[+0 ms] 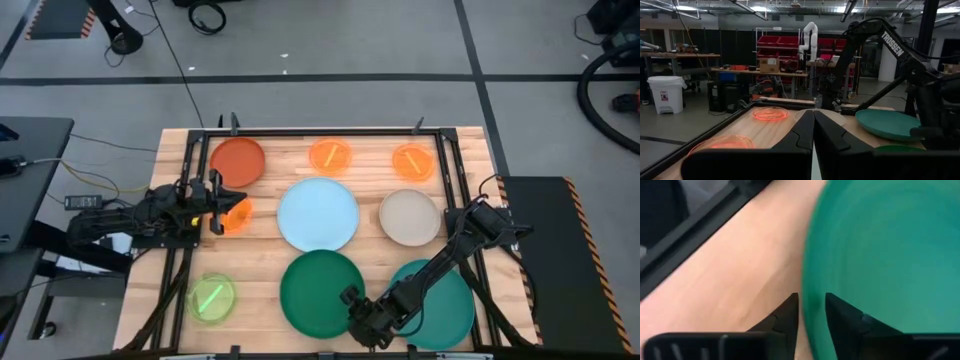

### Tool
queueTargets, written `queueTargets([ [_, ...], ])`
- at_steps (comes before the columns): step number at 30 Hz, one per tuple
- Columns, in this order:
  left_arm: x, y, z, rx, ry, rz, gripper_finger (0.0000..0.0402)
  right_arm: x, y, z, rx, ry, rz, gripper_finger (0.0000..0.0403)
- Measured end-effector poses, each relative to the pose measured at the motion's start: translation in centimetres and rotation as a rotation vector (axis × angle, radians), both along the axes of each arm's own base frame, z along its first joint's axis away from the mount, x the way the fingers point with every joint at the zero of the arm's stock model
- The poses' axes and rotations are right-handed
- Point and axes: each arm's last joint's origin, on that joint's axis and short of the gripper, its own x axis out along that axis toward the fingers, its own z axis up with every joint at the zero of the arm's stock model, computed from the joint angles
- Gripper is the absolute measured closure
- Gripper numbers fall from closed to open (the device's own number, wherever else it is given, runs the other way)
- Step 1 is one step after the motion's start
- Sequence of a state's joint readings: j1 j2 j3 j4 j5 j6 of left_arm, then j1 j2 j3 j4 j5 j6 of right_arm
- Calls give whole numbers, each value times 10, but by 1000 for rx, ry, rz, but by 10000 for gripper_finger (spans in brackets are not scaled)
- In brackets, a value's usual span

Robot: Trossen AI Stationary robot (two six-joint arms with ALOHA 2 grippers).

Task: Stack plastic plates
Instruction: Stack the dark green plate on top of the blue plate

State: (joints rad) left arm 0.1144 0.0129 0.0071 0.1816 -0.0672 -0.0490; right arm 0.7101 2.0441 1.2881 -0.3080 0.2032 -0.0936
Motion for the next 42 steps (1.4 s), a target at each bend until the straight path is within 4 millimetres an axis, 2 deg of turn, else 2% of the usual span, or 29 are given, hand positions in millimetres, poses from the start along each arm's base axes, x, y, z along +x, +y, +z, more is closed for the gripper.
queueTargets([
  [4,0,0,0,0,0,0,386,-1,1,1,2,4,50,364],
  [6,0,0,0,0,0,0,386,-2,4,9,3,-19,53,387],
  [9,0,0,0,0,0,0,386,-2,14,29,6,-79,73,388],
  [13,0,0,0,0,0,0,386,-1,25,75,-67,-201,114,389],
  [16,0,0,0,0,0,0,386,12,10,105,-119,-270,19,389],
  [21,0,0,0,0,-1,0,386,34,-35,117,-140,-254,-190,390],
  [24,0,0,0,0,0,0,386,49,-67,109,-126,-200,-350,390],
  [28,0,0,0,0,0,0,386,63,-111,82,-118,-183,-521,390],
  [32,0,0,0,0,0,0,386,64,-143,59,-142,-153,-597,390],
  [35,0,0,0,0,0,0,386,62,-156,40,-164,-144,-549,390],
  [42,0,0,0,0,-1,0,386,51,-158,16,-150,-143,-481,390],
])
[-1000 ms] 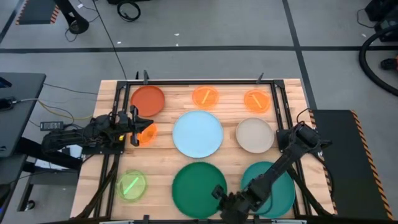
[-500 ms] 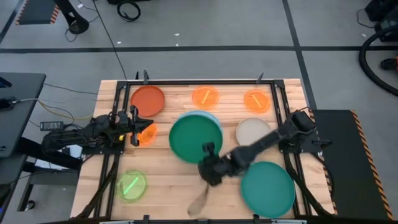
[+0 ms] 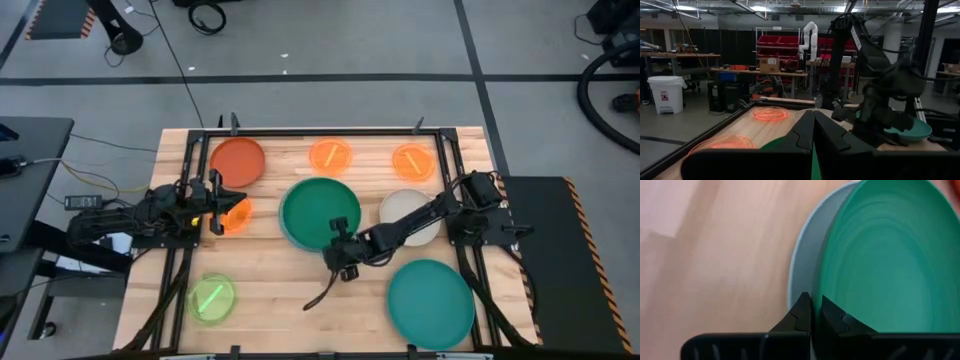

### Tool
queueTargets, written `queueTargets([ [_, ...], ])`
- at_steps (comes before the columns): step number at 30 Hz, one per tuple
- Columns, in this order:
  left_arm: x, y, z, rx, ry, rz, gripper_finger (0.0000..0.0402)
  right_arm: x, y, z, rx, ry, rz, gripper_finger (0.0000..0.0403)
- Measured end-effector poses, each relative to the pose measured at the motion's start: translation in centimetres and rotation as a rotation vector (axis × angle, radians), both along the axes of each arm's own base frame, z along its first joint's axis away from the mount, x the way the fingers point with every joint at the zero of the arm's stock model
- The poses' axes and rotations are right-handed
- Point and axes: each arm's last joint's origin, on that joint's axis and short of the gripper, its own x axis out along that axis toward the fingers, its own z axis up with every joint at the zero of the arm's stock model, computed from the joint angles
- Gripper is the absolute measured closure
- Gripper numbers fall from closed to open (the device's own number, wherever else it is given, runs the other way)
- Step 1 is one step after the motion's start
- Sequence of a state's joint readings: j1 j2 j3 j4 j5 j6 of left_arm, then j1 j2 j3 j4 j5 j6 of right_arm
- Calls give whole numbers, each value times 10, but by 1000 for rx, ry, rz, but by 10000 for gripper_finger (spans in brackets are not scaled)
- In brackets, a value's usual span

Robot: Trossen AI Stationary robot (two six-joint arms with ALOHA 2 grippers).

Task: Stack plastic plates
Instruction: Stack the dark green plate on top of the blue plate, then stack the green plate on top of the dark green plate

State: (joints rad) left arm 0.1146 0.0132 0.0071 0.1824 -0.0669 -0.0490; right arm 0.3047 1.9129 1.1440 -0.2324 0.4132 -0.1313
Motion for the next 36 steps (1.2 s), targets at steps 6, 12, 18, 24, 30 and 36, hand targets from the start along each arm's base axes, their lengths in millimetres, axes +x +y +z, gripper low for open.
queueTargets([
  [6,0,0,0,0,0,0,386,-1,-7,-5,-37,0,23,379],
  [12,0,0,0,0,1,0,386,2,-13,-5,-22,0,24,369],
  [18,0,0,0,0,0,0,386,2,-14,-5,-24,3,29,310],
  [24,0,0,0,0,0,0,386,3,2,26,-90,-26,20,242],
  [30,0,0,0,0,1,0,386,-27,63,86,107,-89,-69,207],
  [36,0,0,0,0,1,0,386,-69,143,105,391,-70,-264,209],
])
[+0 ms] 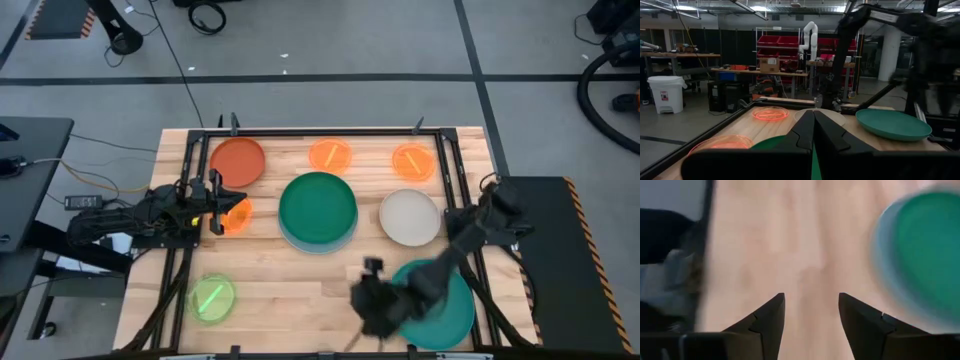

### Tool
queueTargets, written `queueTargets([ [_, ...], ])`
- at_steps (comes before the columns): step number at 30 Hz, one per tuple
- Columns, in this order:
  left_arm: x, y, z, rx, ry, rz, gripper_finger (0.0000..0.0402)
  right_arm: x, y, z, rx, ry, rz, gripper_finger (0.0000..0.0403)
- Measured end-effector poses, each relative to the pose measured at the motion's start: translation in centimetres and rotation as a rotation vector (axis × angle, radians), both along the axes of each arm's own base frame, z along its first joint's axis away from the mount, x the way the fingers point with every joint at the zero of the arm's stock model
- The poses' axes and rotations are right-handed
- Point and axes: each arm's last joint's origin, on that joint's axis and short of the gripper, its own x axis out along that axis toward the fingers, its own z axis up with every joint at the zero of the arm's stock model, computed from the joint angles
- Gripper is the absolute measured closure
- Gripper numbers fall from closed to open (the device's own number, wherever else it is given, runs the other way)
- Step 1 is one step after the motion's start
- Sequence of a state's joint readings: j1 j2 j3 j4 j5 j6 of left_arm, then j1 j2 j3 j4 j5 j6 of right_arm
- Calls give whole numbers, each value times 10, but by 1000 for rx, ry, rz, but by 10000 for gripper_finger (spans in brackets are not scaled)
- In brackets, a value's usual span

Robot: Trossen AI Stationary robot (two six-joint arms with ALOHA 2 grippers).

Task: Stack plastic plates
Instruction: Stack the green plate on top of the dark green plate

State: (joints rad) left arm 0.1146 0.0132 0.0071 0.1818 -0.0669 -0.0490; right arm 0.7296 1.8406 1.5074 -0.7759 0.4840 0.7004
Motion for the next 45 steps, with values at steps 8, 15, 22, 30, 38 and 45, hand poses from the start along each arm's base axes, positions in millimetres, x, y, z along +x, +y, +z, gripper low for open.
queueTargets([
  [8,0,0,0,0,-1,0,386,-36,69,-24,157,367,-346,216],
  [15,0,0,0,0,0,0,386,-48,92,-57,192,525,-568,215],
  [22,0,0,0,0,0,0,386,-37,92,-93,157,651,-654,223],
  [30,0,0,0,0,0,0,386,-21,78,-113,104,702,-712,296],
  [38,0,0,0,0,-1,0,386,-23,68,-81,24,729,-698,387],
  [45,0,0,0,0,0,0,386,1,57,-2,-69,387,-289,387],
])
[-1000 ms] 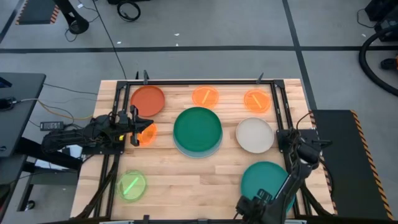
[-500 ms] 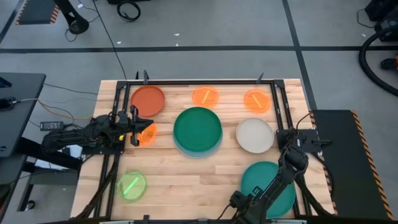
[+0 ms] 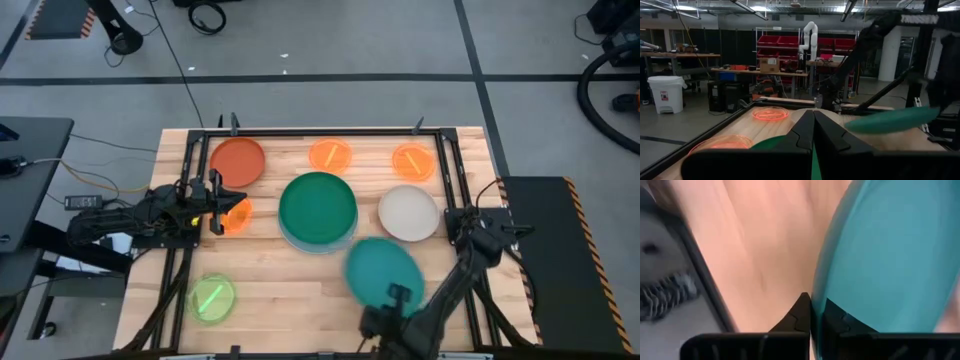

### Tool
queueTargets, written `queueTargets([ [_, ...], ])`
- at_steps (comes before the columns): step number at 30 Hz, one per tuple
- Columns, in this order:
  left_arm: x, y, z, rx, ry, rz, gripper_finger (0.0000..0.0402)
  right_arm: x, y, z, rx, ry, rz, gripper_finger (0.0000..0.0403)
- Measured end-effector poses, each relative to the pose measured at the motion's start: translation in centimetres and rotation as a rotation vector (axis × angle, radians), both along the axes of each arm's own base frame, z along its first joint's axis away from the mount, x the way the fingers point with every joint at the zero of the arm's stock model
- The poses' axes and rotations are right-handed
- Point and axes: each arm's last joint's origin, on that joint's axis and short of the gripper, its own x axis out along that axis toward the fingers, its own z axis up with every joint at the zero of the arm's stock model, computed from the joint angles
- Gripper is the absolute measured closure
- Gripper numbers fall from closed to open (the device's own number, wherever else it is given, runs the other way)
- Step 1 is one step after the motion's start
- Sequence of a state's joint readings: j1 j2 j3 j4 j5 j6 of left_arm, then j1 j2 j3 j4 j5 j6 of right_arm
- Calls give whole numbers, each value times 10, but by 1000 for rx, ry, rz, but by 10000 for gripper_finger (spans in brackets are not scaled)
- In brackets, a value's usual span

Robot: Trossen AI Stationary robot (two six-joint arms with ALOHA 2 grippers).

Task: Stack plastic plates
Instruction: Stack the green plate on top of the dark green plate

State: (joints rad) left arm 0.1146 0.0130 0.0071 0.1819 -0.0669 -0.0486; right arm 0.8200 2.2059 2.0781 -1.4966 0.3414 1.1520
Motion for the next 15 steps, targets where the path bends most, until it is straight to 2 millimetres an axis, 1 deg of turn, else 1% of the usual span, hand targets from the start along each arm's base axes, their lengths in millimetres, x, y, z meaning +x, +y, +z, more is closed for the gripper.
queueTargets([
  [1,0,0,0,0,0,0,386,5,-7,7,-59,-20,69,387],
  [3,0,0,0,0,0,0,386,16,-21,14,-170,-16,223,387],
  [6,0,0,0,0,0,0,386,35,-42,16,-279,45,425,387],
  [8,0,0,0,0,0,0,386,49,-57,13,-368,102,543,387],
  [9,0,0,0,0,0,0,386,58,-65,10,-416,109,576,387],
  [11,0,0,0,0,-1,0,386,76,-84,-3,-474,149,592,387],
  [15,0,0,0,0,1,0,386,102,-136,-32,-457,229,524,387],
])
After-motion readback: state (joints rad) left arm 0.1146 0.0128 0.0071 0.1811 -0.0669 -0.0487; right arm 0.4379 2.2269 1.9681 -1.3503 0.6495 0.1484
